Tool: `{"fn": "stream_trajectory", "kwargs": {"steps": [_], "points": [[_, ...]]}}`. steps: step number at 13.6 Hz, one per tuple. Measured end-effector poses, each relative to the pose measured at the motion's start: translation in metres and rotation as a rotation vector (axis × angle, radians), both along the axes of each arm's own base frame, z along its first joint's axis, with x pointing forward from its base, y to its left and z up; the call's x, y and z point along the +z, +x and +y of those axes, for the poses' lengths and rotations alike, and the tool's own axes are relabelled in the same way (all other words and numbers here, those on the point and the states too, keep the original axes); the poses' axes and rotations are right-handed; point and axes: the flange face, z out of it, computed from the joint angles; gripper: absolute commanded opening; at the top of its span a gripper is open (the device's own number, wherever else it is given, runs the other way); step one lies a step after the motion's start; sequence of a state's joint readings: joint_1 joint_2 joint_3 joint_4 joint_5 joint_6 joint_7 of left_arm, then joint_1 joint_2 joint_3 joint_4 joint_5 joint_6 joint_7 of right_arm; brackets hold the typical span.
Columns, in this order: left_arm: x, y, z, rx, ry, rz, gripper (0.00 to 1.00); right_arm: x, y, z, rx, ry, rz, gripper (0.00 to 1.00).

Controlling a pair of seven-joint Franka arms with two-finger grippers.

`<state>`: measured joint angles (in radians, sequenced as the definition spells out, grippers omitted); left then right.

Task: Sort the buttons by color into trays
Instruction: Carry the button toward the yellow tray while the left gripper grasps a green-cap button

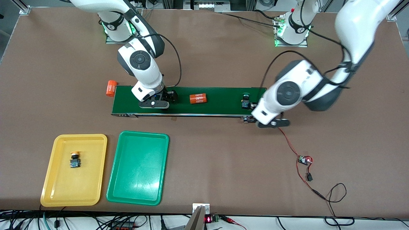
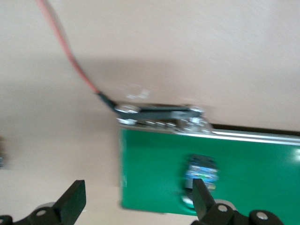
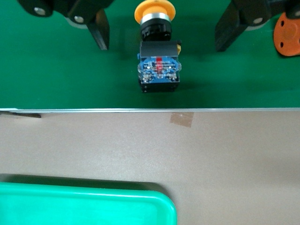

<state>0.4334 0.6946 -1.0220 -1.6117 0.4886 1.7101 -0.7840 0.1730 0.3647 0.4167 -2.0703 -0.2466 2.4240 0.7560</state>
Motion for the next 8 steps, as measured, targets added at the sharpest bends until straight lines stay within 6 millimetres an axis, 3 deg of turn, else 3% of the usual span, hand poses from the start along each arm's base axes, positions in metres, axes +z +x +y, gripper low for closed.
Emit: {"fn": "stream_trajectory", "kwargs": {"steps": [3, 4, 8], "points": [[-0.009, 0.011, 0.081, 0.001, 0.040, 0.116, 1.00, -0.013, -0.002, -0.011, 0.028, -0.041, 0.002, 0.87], [-0.017, 0.010, 0.106, 0.013, 0.055, 0.168, 1.00, -0.017, -0.002, -0.018, 0.033, -0.055, 0.003, 0.80], [-0.076, -0.004, 0.180, 0.049, 0.105, 0.335, 1.00, -0.022, 0.004, -0.032, 0.033, -0.071, 0.001, 0.25]]}}
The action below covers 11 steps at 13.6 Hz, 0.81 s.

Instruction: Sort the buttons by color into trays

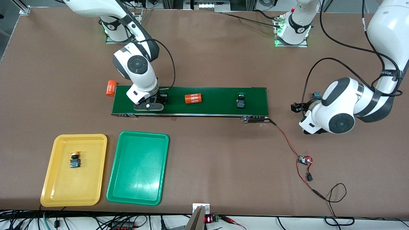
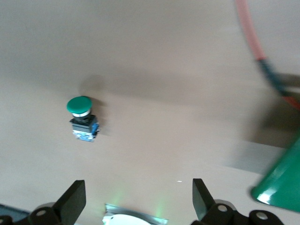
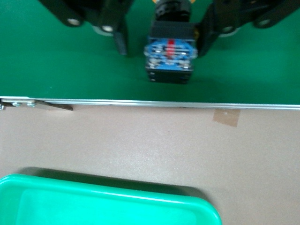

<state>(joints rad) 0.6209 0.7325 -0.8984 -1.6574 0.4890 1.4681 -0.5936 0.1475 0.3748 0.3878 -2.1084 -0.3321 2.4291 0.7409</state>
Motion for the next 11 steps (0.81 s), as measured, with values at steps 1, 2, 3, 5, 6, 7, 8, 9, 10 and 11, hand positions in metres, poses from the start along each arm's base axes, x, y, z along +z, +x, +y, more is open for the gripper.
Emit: {"fn": "stream_trajectory", "kwargs": {"steps": [1, 2, 3, 5, 6, 7, 8, 9, 10, 11], "points": [[-0.013, -0.003, 0.017, -0.015, -0.015, 0.028, 1.00, 0.000, 0.001, -0.001, -0.003, 0.000, -0.001, 0.20], [-0.020, -0.003, 0.038, -0.031, -0.044, 0.045, 1.00, 0.000, 0.002, -0.003, -0.007, 0.000, -0.002, 0.13], [-0.024, -0.003, 0.060, -0.037, -0.077, 0.048, 1.00, 0.001, 0.003, -0.005, -0.011, -0.001, -0.002, 0.08], [-0.038, -0.012, 0.108, -0.015, -0.140, 0.024, 1.00, 0.004, 0.010, -0.012, -0.026, 0.002, -0.013, 0.08], [-0.053, -0.021, 0.130, 0.010, -0.171, 0.001, 1.00, 0.011, 0.019, -0.019, -0.039, 0.006, -0.031, 0.08], [-0.069, -0.034, 0.147, 0.033, -0.199, -0.019, 1.00, 0.023, 0.032, -0.028, -0.040, 0.008, -0.052, 0.08], [-0.083, -0.046, 0.155, 0.047, -0.219, -0.028, 1.00, 0.039, 0.047, -0.040, -0.025, 0.004, -0.071, 0.08], [-0.092, -0.056, 0.157, 0.048, -0.227, -0.029, 0.96, 0.056, 0.065, -0.057, -0.007, -0.004, -0.090, 0.08], [-0.098, -0.061, 0.155, 0.037, -0.225, -0.029, 0.91, 0.072, 0.085, -0.079, 0.016, -0.012, -0.109, 0.08], [-0.101, -0.063, 0.152, 0.017, -0.219, -0.032, 0.85, 0.083, 0.106, -0.108, 0.043, -0.023, -0.127, 0.08]]}}
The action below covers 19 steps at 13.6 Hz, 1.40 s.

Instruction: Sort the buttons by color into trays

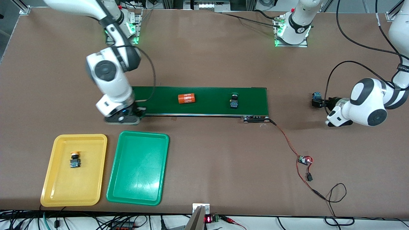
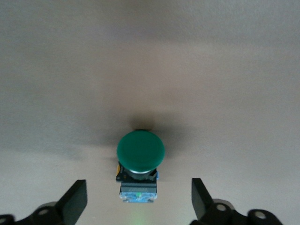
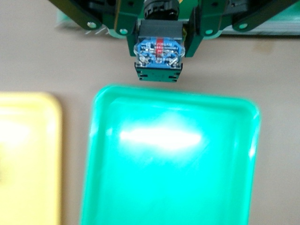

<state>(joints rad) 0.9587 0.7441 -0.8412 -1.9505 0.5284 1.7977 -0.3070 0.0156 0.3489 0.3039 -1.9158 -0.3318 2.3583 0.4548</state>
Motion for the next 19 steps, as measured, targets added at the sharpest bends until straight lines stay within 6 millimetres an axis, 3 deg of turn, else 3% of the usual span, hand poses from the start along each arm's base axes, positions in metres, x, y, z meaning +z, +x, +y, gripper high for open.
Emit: {"fn": "stream_trajectory", "kwargs": {"steps": [1, 2, 3, 5, 9, 12, 14, 15, 16, 17, 19], "points": [[-0.004, -0.003, -0.002, -0.024, 0.013, -0.012, 0.79, 0.004, 0.018, -0.030, 0.028, -0.015, -0.008, 0.08], [-0.009, -0.006, -0.002, -0.039, 0.018, -0.033, 0.67, 0.002, 0.031, -0.058, 0.053, -0.028, -0.006, 0.08], [-0.015, -0.010, -0.004, -0.044, 0.012, -0.056, 0.45, -0.004, 0.042, -0.080, 0.071, -0.034, 0.002, 0.09], [-0.023, -0.019, -0.008, -0.048, -0.002, -0.069, 0.19, -0.022, 0.059, -0.109, 0.115, -0.043, 0.023, 0.09], [-0.010, -0.016, -0.010, -0.068, 0.015, -0.061, 0.18, -0.062, 0.090, -0.161, 0.187, -0.081, -0.033, 0.10], [0.039, 0.013, -0.030, -0.115, 0.030, -0.070, 0.20, -0.109, 0.096, -0.202, 0.227, -0.139, -0.088, 0.10], [0.080, 0.037, -0.063, -0.160, 0.038, -0.105, 0.20, -0.128, 0.097, -0.212, 0.234, -0.141, -0.104, 0.25], [0.094, 0.045, -0.089, -0.176, 0.045, -0.120, 0.20, -0.132, 0.097, -0.212, 0.235, -0.139, -0.106, 0.72], [0.104, 0.051, -0.123, -0.194, 0.053, -0.135, 0.20, -0.133, 0.098, -0.211, 0.237, -0.138, -0.109, 0.95], [0.111, 0.054, -0.162, -0.205, 0.061, -0.148, 0.20, -0.132, 0.099, -0.211, 0.238, -0.138, -0.114, 1.00], [0.119, 0.049, -0.247, -0.206, 0.086, -0.167, 0.20, -0.127, 0.102, -0.210, 0.238, -0.137, -0.131, 1.00]]}}
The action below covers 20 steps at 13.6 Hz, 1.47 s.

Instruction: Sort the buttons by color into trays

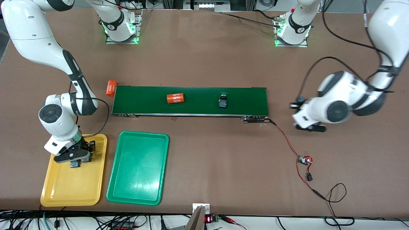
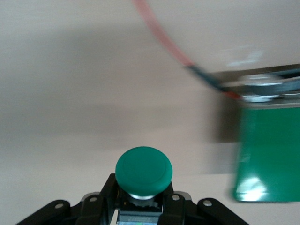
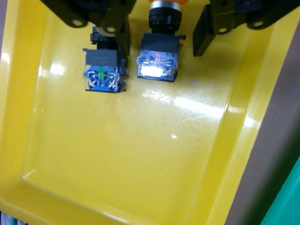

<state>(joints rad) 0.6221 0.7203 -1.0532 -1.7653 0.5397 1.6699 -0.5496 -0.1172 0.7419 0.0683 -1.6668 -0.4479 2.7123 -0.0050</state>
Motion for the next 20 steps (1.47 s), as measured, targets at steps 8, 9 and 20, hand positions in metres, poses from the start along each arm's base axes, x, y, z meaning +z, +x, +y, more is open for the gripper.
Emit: {"fn": "stream_trajectory", "kwargs": {"steps": [8, 9, 20], "points": [[-0.038, -0.025, -0.122, -0.057, -0.071, 0.013, 0.25, 0.077, -0.020, 0.054, -0.121, 0.026, 0.041, 1.00], [-0.047, -0.029, -0.129, -0.053, -0.074, 0.023, 0.56, 0.088, -0.032, 0.071, -0.148, 0.042, 0.050, 1.00], [0.060, 0.012, -0.125, 0.116, -0.053, -0.031, 1.00, 0.175, -0.157, 0.214, -0.352, 0.186, 0.282, 1.00]]}}
